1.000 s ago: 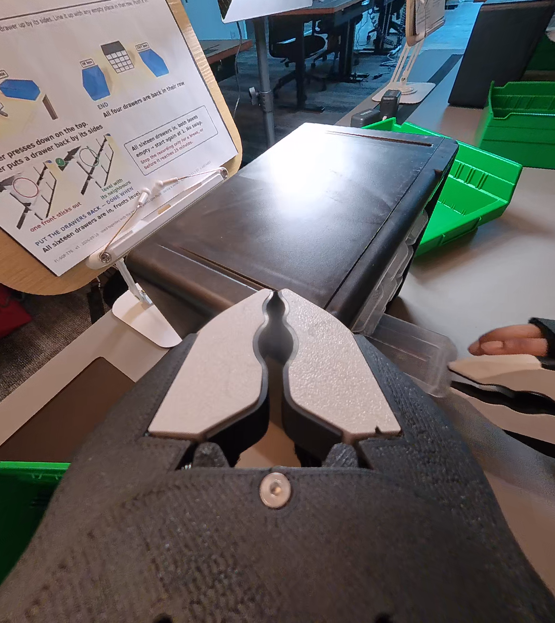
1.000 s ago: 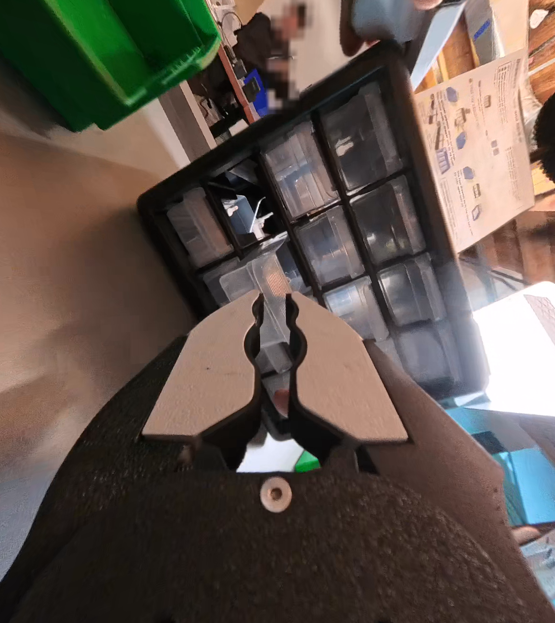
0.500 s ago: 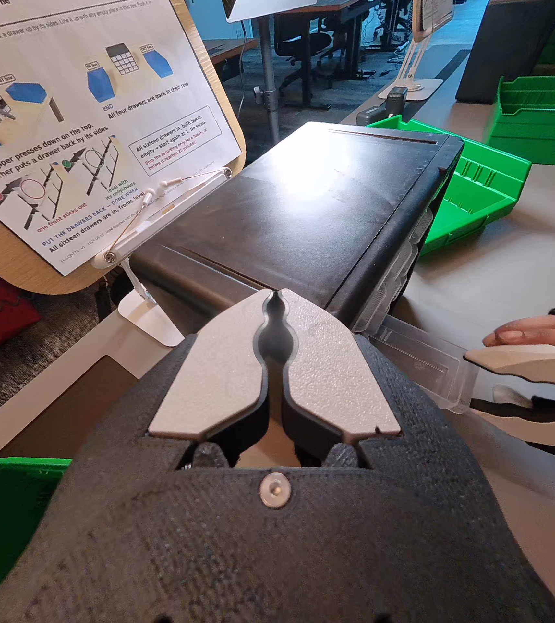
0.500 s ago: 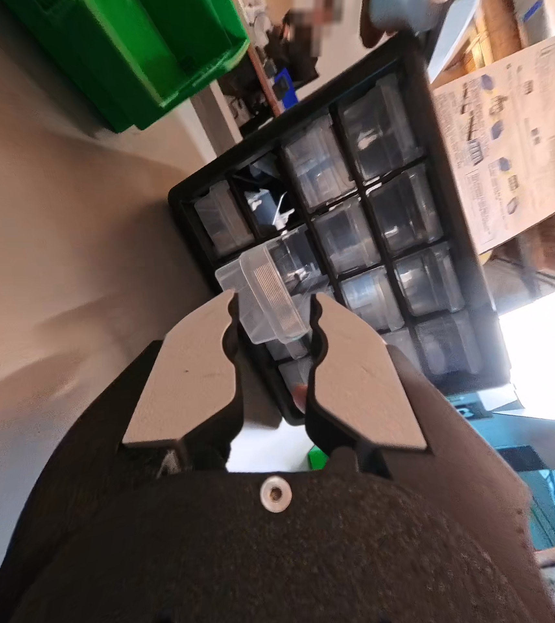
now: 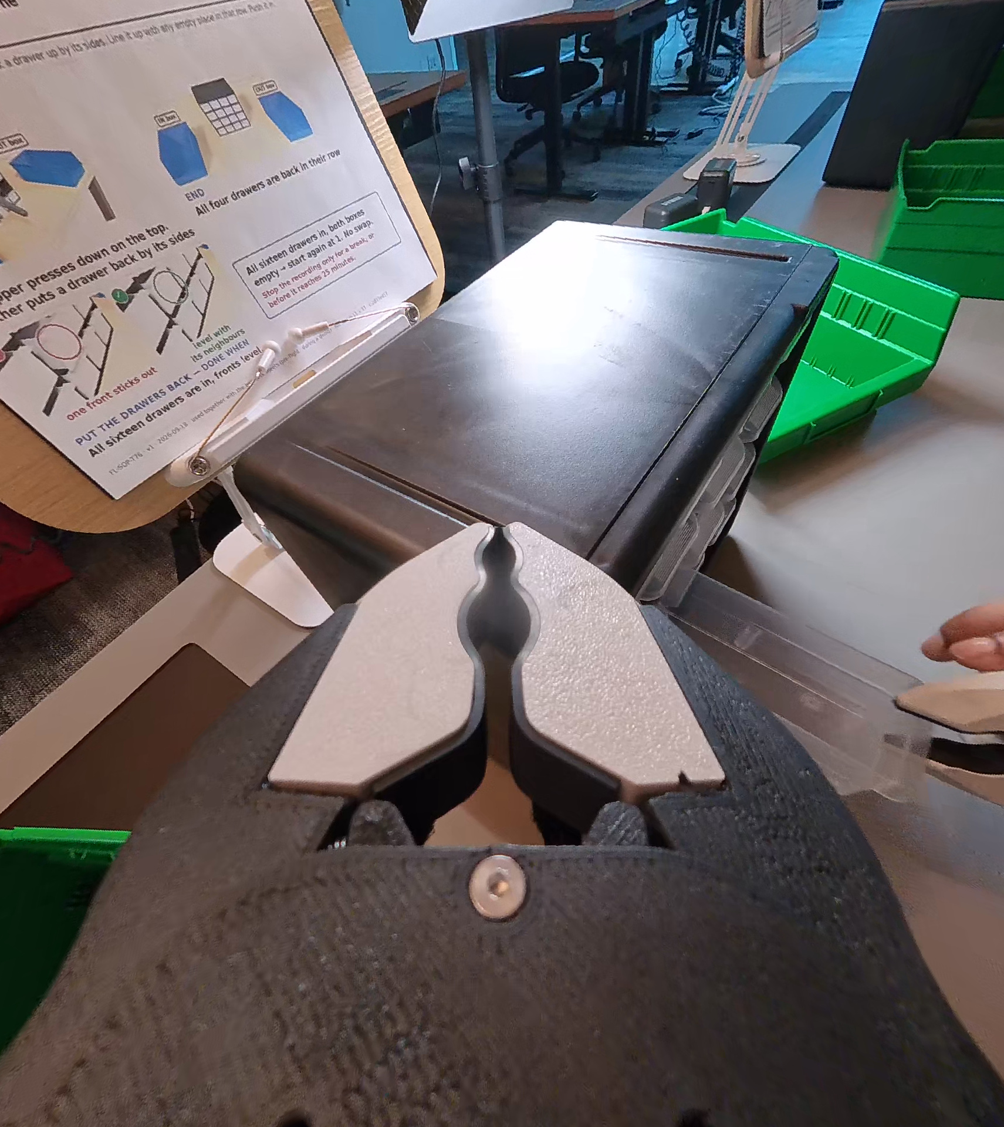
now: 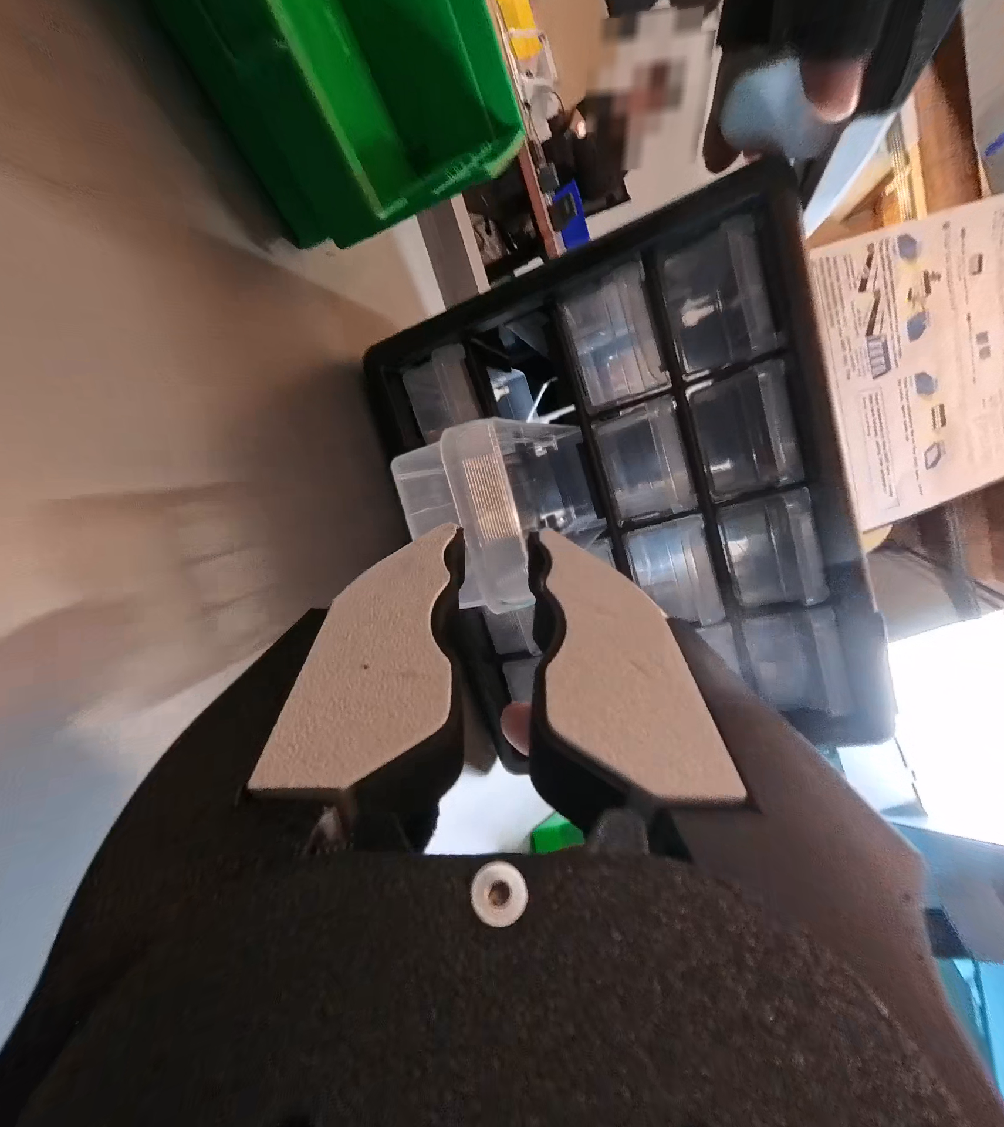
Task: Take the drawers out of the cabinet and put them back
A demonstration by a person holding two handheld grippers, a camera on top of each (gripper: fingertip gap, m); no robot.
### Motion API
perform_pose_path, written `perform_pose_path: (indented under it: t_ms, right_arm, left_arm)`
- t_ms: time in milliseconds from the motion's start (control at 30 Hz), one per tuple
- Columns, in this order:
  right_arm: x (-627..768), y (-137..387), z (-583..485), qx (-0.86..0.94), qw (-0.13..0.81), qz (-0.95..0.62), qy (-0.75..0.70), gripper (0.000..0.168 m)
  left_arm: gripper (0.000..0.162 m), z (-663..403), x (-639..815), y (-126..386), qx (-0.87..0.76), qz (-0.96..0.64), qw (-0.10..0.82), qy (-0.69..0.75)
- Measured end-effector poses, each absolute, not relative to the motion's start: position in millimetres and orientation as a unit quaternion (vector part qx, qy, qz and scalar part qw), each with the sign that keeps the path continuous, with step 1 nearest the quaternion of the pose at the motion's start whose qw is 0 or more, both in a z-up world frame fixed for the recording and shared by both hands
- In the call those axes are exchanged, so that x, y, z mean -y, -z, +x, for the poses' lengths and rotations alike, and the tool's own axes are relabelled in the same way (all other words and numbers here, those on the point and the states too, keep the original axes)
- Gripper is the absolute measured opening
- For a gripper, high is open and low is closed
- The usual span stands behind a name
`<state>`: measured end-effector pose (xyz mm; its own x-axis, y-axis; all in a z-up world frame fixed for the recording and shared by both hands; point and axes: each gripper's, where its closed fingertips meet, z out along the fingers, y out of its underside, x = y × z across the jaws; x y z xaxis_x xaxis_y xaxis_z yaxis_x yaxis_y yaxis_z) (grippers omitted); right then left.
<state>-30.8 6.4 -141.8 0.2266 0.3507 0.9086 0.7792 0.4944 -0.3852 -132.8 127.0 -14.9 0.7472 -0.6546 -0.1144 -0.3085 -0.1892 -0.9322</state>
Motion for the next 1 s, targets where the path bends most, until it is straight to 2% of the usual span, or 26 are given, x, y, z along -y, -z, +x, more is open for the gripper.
perform_pose_path:
  t_ms: [167,333,400,1000]
  right_arm:
    - [6.6,124.2,-10.7,0.574,0.634,-0.503,0.123,0.016]
    - [20.5,92.2,5.2,0.529,0.666,-0.526,0.008,0.003]
    - [27.9,85.0,10.6,0.525,0.662,-0.533,-0.034,0.002]
    - [121.6,27.0,169.3,0.417,0.720,-0.555,-0.019,0.002]
  left_arm:
    - [0.000,-130.5,-124.7,15.1,-0.327,-0.753,0.547,0.161]
    - [0.000,-129.4,-124.1,15.3,-0.328,-0.753,0.546,0.166]
    - [0.000,-129.6,-124.1,15.3,-0.327,-0.753,0.547,0.166]
    - [0.000,-128.5,-124.8,15.6,-0.337,-0.754,0.537,0.172]
